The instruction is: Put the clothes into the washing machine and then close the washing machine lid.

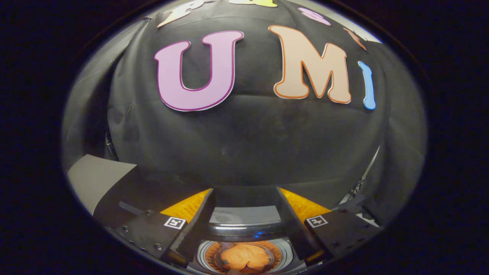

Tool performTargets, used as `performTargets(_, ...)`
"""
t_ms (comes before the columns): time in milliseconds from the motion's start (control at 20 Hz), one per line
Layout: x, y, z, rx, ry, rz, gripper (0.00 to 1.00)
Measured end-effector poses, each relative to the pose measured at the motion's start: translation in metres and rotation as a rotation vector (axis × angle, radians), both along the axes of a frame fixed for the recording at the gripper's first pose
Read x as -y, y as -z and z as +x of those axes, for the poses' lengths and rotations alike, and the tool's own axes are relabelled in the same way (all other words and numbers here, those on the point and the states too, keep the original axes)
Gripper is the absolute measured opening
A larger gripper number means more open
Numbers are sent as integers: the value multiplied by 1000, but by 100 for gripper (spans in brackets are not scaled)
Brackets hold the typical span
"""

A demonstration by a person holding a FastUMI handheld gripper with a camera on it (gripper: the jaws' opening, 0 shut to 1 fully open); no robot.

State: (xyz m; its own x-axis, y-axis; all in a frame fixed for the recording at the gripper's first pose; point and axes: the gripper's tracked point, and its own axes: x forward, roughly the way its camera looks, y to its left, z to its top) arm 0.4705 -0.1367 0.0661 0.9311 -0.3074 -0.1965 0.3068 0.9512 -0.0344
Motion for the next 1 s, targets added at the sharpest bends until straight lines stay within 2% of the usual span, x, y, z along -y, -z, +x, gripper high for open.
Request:
performTargets(150,-5,24,-28,-27,14,6,98)
performTargets(250,-17,51,-50,-71,-10,38,98)
performTargets(350,-32,59,-70,-41,-27,43,97)
performTargets(500,-38,71,-96,-50,-10,51,97)
performTargets(750,-46,65,-138,-29,3,33,97)
performTargets(1000,-54,40,-186,55,-13,29,97)
